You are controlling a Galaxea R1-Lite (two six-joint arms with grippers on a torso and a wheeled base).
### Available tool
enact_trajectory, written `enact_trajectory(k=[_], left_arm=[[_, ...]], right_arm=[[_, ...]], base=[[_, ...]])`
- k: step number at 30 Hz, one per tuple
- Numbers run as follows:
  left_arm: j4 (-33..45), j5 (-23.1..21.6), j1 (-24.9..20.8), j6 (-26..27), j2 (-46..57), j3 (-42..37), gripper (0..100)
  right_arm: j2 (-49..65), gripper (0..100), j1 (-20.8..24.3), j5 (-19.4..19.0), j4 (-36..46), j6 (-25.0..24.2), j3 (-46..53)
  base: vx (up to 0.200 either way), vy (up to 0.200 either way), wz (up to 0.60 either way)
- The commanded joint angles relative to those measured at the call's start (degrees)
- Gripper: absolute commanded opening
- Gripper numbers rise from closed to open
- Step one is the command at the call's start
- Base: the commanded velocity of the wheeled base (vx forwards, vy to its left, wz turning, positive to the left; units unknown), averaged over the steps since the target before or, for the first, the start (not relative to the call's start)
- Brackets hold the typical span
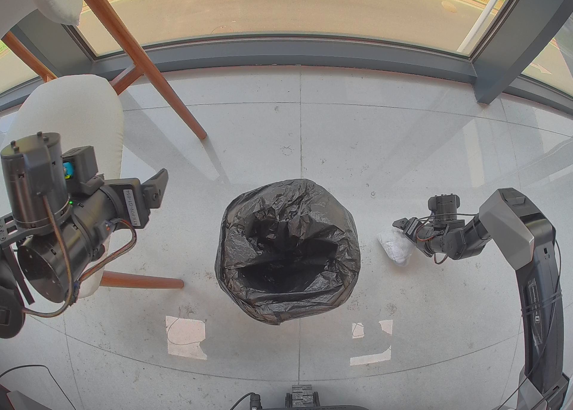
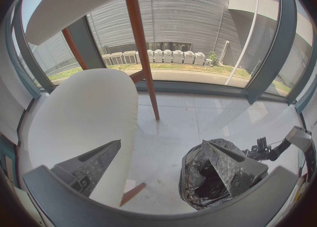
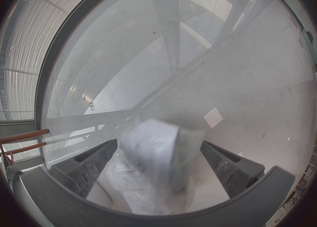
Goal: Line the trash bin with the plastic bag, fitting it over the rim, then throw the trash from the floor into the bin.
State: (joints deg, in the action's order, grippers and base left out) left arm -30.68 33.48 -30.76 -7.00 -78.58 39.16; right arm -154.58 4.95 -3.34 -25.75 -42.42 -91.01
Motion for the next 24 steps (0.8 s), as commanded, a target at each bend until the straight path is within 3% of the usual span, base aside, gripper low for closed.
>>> enact_trajectory(k=[1,13,19,24], left_arm=[[0.27,1.33,0.08,0.05,5.54,-1.36,100],[-0.08,4.93,0.35,0.14,10.82,-3.74,100],[0.45,4.76,0.26,0.14,17.76,-6.64,100],[0.1,5.99,0.7,1.37,23.3,-9.01,100]], right_arm=[[-3.8,0,1.03,1.58,0.52,-0.38,-3.2],[5.78,0,0.5,0.97,0.7,0.15,4.27],[23.09,0,-0.64,-3.43,3.51,2.78,16.48],[39.18,0,1.12,-5.71,8.17,3.05,25.54]], base=[[0.0,0.0,0.0],[0.0,0.0,0.0],[0.0,0.0,0.0],[0.0,0.0,0.0]])
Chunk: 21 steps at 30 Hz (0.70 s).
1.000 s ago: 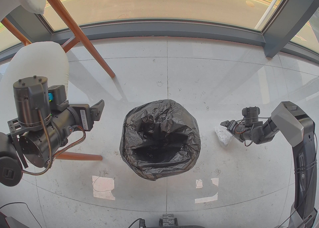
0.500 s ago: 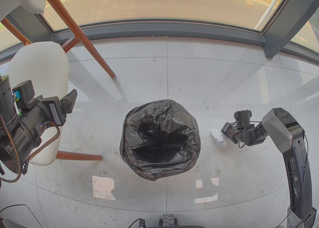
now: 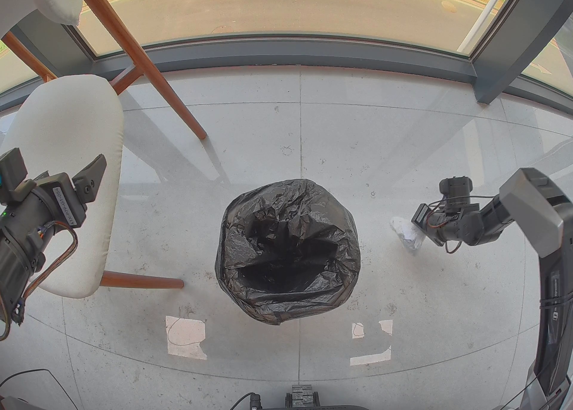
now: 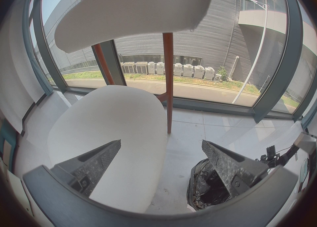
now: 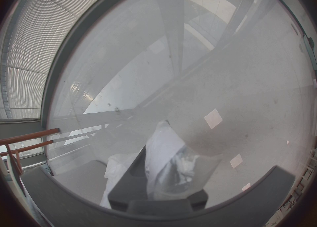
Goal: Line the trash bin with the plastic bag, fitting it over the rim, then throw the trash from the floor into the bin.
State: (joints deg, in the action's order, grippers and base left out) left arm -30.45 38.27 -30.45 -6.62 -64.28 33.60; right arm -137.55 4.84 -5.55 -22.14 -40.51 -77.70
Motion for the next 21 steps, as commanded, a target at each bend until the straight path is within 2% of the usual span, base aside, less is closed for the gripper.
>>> enact_trajectory(k=[1,6,10,11,15,17,21], left_arm=[[0.04,1.81,0.66,0.99,10.58,-4.51,100],[0.31,4.89,1.45,1.08,18.84,-9.52,100],[0.92,12.1,1.45,1.17,25.43,-10.83,100],[1.45,15.26,1.27,1.08,27.45,-11.27,100],[1.89,21.41,1.27,0.73,32.73,-13.03,100],[1.89,22.73,1.36,0.73,34.13,-13.56,100],[2.06,28.27,1.98,0.29,36.77,-14.0,100]], right_arm=[[24.87,0,2.28,-3.95,5.18,1.22,13.45],[35.59,0,6.59,-3.59,8.87,2.1,16.79],[42.27,0,10.54,-3.59,13.17,2.54,19.96],[43.94,0,12.12,-3.59,13.52,2.63,21.01],[46.05,0,18.19,-3.07,13.79,2.63,21.63],[45.88,0,20.65,-2.54,13.7,2.72,21.28],[43.06,0,28.38,0.27,13.0,2.89,18.9]], base=[[0.0,0.0,0.0],[0.0,0.0,0.0],[0.0,0.0,0.0],[0.0,0.0,0.0],[0.0,0.0,0.0],[0.0,0.0,0.0],[0.0,0.0,0.0]])
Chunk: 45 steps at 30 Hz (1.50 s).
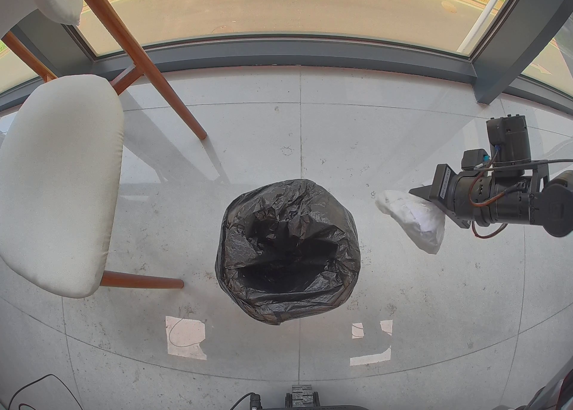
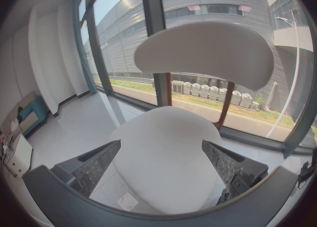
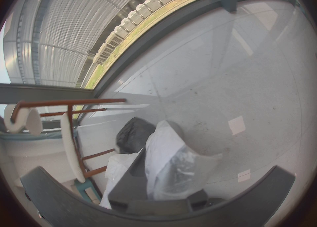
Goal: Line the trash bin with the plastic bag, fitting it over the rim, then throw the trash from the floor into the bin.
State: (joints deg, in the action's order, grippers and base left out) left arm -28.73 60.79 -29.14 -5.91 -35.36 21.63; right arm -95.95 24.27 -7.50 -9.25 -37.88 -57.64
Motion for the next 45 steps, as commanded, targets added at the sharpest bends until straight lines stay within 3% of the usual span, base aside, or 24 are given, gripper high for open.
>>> enact_trajectory(k=[1,6,12,18,25,26,31,35,40,45], left_arm=[[0.34,6.71,0.92,-0.42,8.29,-2.29,100],[2.19,10.57,1.54,-0.42,10.93,-3.08,100],[16.87,17.43,2.94,2.13,25.08,-2.91,100],[18.8,17.43,7.43,14.26,35.36,-2.82,100],[19.59,17.16,7.95,17.95,35.36,-2.91,100],[19.59,17.16,7.95,18.13,35.36,-2.99,100],[19.68,14.88,7.95,18.31,35.36,-3.17,100],[23.37,7.58,7.95,17.78,35.36,-4.66,100],[29.79,-9.55,7.95,17.78,35.36,-4.93,100],[36.56,-22.12,7.95,15.14,35.36,-5.63,100]], right_arm=[[0.24,0,10.09,2.66,0.11,0.26,-2.04],[-4.16,0,13.96,4.6,0.02,0.17,-5.2],[-15.41,0,16.77,6.35,-0.06,0.17,-11.62],[-20.42,0,16.42,6.44,-1.12,0.17,-15.31],[-26.22,0,17.83,6.79,-6.57,0.61,-17.16],[-26.48,100,17.83,6.88,-6.57,0.61,-17.16],[-26.66,100,17.83,6.88,-6.92,0.35,-17.07],[-25.51,100,17.04,8.2,-6.83,1.58,-17.51],[-16.81,100,14.93,10.31,-5.95,3.42,-15.58],[-6.88,100,11.24,10.66,-5.95,3.25,-9.69]], base=[[0.0,0.0,0.0],[0.0,0.0,0.0],[0.0,0.0,0.0],[0.0,0.0,0.0],[0.0,0.0,0.0],[0.0,0.0,0.0],[0.0,0.0,0.0],[0.0,0.0,0.0],[0.0,0.0,0.0],[0.0,0.0,0.0]])
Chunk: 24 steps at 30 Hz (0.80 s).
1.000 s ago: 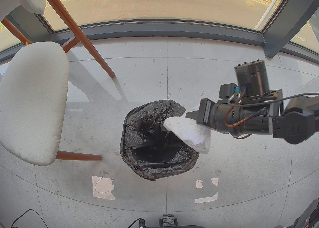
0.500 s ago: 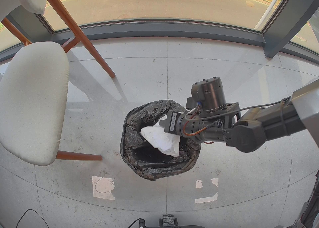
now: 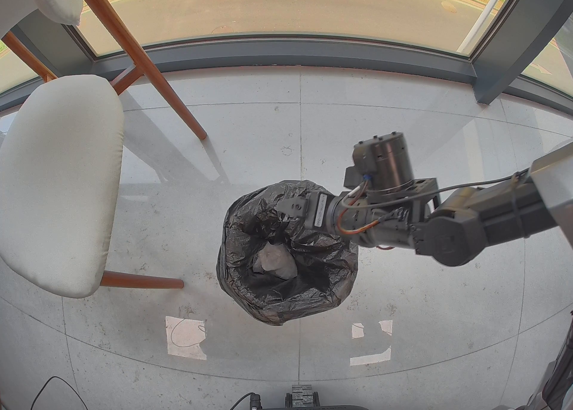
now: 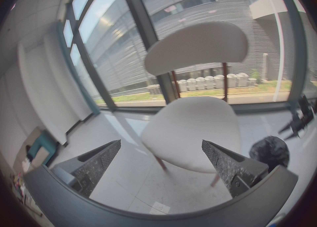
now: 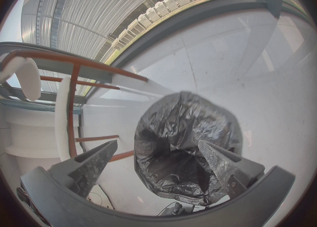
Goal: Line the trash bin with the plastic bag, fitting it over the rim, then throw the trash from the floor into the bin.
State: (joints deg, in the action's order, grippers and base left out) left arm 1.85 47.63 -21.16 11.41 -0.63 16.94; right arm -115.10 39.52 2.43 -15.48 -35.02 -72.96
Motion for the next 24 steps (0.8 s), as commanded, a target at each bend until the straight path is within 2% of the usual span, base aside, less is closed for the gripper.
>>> enact_trajectory(k=[1,2,3,4,10,13,17,19,23,24], left_arm=[[8.34,-13.44,-0.02,-3.5,0.63,-1.65,100],[11.42,-18.71,-0.02,-4.38,0.63,-2.44,100],[12.03,-20.03,-0.02,-4.55,0.63,-2.62,100],[13.18,-23.28,-0.02,-4.73,0.63,-3.15,100],[14.23,-44.73,-0.11,-4.29,0.63,-8.24,100],[12.21,-46.22,-0.11,-4.91,0.63,-8.86,100],[11.07,-45.7,0.16,-7.72,-1.3,-9.39,100],[10.98,-45.26,1.91,-9.74,-3.67,-9.47,100],[10.89,-44.73,10.97,-10.62,-5.69,-9.47,100],[10.89,-44.73,10.97,-10.62,-5.69,-9.47,100]], right_arm=[[15.44,100,-5.51,1.0,0.28,0.48,8.01],[19.39,100,-8.06,1.27,0.01,0.57,11.26],[20.09,100,-8.5,1.27,0.01,0.57,11.79],[22.73,100,-10.34,1.27,-0.07,0.57,13.9],[33.01,100,-19.39,0.56,0.19,0.48,22.07],[36.79,100,-21.68,0.56,0.19,0.48,24.62],[39.87,100,-23.35,0.65,0.28,0.57,26.91],[41.19,100,-23.7,0.65,0.28,0.83,28.22],[46.9,100,-23.88,0.83,0.28,3.03,34.29],[46.9,100,-23.88,0.83,0.28,3.03,34.29]], base=[[0.0,0.0,0.0],[0.0,0.0,0.0],[0.0,0.0,0.0],[0.0,0.0,0.0],[0.0,0.0,0.0],[0.0,0.0,0.0],[0.0,0.0,0.0],[0.0,0.0,0.0],[0.0,0.0,0.0],[0.0,0.0,0.0]])
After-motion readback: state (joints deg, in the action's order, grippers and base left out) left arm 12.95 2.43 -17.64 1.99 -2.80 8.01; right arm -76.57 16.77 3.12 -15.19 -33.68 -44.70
